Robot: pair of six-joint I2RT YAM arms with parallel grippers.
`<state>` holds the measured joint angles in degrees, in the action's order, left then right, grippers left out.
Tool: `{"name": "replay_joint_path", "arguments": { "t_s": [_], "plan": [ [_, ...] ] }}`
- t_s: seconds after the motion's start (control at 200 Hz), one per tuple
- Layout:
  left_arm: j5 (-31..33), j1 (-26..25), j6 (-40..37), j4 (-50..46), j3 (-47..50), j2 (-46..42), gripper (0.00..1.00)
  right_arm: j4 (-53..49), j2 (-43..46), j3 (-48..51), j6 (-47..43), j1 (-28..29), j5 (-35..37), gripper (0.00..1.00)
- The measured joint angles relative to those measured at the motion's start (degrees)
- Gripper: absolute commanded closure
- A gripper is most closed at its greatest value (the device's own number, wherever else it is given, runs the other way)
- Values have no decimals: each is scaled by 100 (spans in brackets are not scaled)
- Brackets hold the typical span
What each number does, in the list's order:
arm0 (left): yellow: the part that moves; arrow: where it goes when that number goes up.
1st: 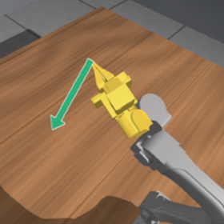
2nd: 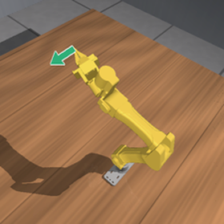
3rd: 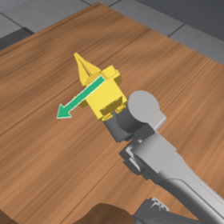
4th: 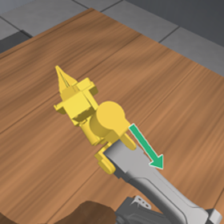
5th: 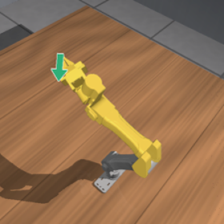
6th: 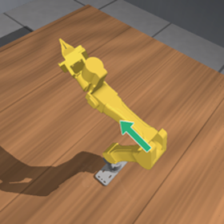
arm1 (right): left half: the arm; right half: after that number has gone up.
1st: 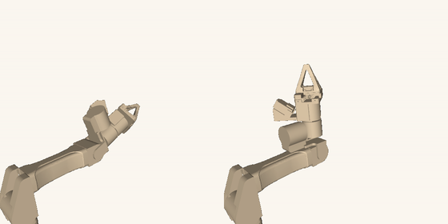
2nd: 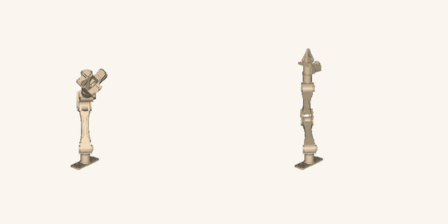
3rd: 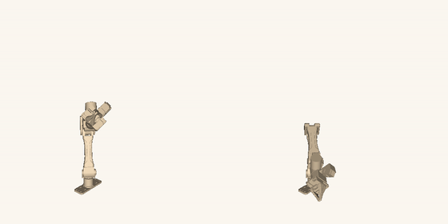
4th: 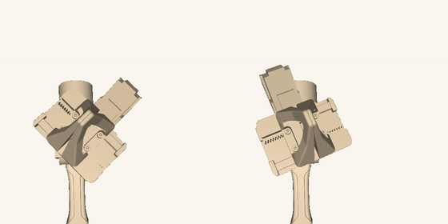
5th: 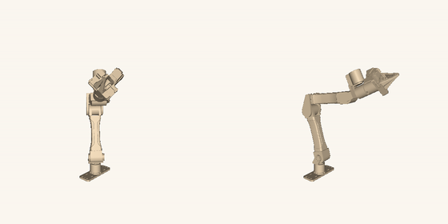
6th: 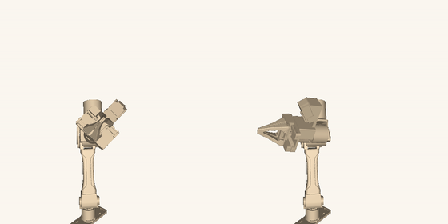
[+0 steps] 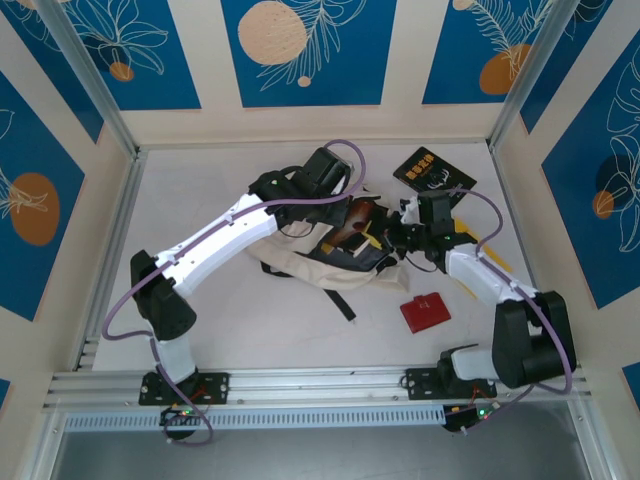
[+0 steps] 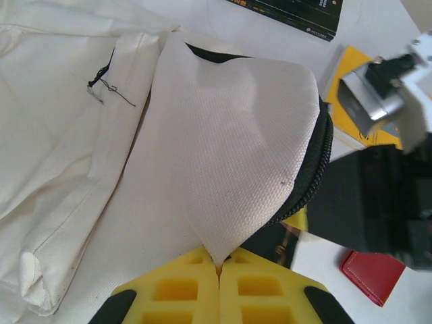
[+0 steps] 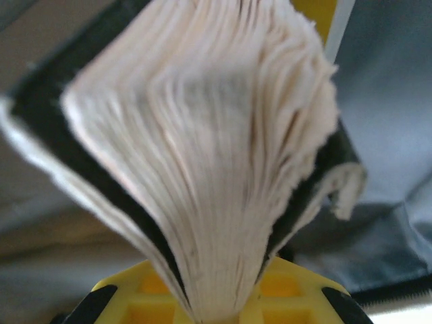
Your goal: Pack books, pencil case, and school supplies into a backpack
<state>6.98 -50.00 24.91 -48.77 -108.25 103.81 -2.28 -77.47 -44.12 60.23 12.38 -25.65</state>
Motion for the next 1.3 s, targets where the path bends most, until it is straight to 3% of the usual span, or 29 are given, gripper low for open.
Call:
{"name": "replay_joint_path", "arguments": {
  "t_s": [0.53,0.77,0.835,0.975,1.135,1.3],
  "plan": [
    [-50,0,66,17,37,-11,94,1773,-2363,-487,551,527,170,92],
    [-50,2,179,37,116,-15,94,2105,-3077,-1141,881,710,111,76],
    [-50,2,214,37,118,-15,94,2081,-3182,-1220,960,752,103,67],
    [-52,66,260,66,201,-24,94,1961,-3095,-1099,1056,785,129,47],
    [-94,142,308,168,426,-31,94,1576,-2232,-348,1010,664,164,29],
    [-98,278,323,297,763,-162,94,474,-935,105,527,581,577,26]
  ]
}}
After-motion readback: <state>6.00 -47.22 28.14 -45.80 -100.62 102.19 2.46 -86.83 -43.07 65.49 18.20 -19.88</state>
